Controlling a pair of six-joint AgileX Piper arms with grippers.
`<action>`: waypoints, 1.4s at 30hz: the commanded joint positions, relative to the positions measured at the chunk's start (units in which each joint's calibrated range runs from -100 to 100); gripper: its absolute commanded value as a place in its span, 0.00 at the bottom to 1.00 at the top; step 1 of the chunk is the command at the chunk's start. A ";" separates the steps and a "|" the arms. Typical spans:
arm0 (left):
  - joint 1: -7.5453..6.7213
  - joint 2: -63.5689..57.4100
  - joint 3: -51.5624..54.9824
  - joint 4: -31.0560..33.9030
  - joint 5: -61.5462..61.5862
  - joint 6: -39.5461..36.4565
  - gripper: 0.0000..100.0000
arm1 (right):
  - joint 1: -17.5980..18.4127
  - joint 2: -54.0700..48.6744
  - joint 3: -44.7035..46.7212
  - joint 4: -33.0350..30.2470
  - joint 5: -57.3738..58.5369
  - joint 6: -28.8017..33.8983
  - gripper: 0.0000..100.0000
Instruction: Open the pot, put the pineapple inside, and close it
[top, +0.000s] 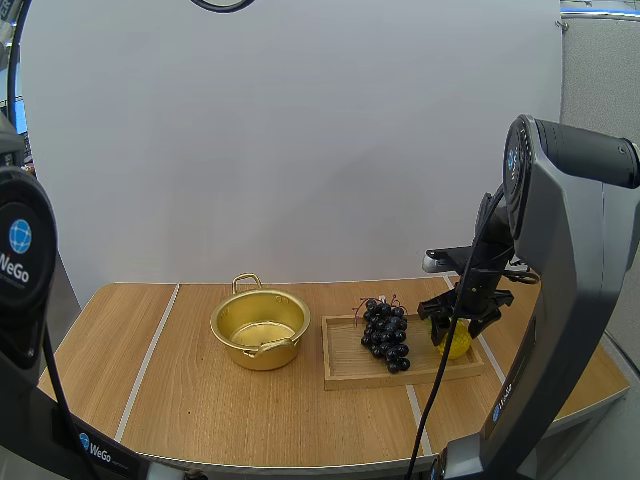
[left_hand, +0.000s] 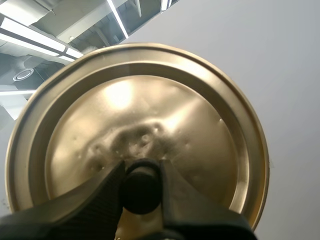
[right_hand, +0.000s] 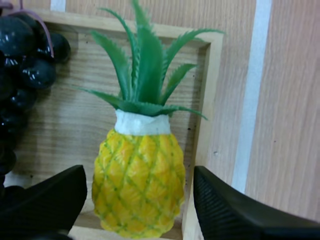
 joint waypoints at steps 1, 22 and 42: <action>-0.19 -0.24 -0.37 0.72 -1.97 -0.08 0.00 | -0.02 -0.39 0.30 0.04 -0.62 0.26 1.00; -0.19 -0.24 -0.37 0.72 -1.97 -0.08 0.00 | -0.02 0.68 1.92 0.98 -4.82 0.17 1.00; -0.19 -0.24 -0.37 0.72 -1.97 -0.08 0.00 | 0.06 2.21 1.92 1.93 -4.25 -0.06 0.55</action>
